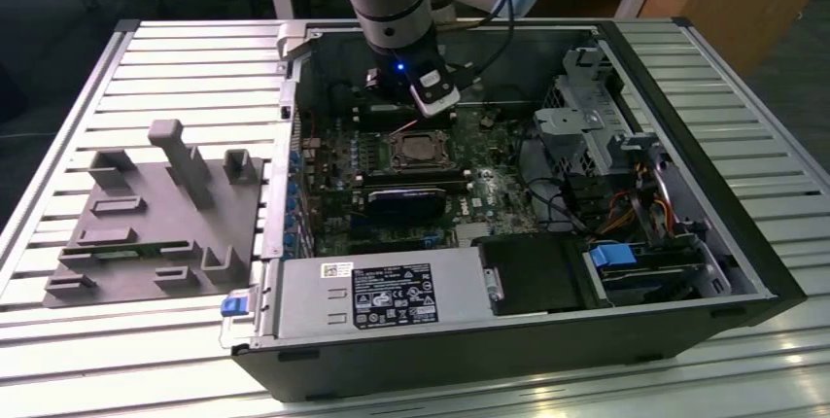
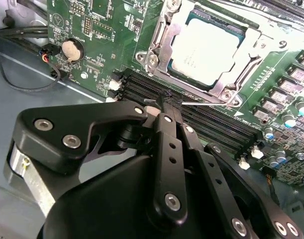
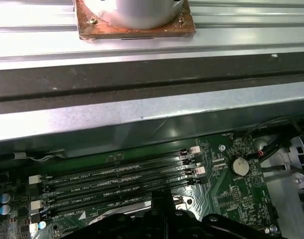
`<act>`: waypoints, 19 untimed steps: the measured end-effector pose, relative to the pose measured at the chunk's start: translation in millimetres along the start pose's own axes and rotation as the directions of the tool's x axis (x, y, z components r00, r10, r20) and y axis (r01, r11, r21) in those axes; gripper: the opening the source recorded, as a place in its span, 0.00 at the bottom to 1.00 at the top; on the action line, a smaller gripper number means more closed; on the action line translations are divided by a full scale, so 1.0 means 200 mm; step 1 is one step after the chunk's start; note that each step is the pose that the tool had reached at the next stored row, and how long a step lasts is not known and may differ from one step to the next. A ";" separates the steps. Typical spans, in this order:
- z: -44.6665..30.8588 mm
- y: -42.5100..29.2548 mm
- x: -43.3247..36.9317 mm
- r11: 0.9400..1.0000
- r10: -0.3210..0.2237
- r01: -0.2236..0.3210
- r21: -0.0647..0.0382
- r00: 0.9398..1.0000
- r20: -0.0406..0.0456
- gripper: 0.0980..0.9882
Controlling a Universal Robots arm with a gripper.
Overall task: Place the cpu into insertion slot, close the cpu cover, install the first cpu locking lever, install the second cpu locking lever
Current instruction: 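Install the first cpu locking lever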
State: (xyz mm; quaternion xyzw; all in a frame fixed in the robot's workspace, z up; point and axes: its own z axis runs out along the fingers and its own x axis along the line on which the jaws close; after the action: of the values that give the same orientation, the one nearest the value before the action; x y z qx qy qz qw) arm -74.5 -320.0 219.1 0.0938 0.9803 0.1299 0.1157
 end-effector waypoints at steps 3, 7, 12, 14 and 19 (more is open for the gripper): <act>0.009 -0.004 0.006 1.000 -0.001 0.001 -0.003 1.000 0.004 0.00; 0.021 -0.007 0.011 1.000 -0.002 0.002 -0.008 1.000 0.014 0.00; 0.024 -0.009 0.014 1.000 0.000 0.000 -0.008 1.000 0.019 0.00; 0.027 -0.009 0.015 1.000 0.012 -0.012 -0.006 1.000 0.022 0.00; 0.036 -0.005 0.020 0.998 0.067 -0.067 0.006 0.997 0.039 0.00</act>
State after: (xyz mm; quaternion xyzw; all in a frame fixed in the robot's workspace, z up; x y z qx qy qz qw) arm -76.6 -318.5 211.2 0.1296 0.9746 0.1284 0.1299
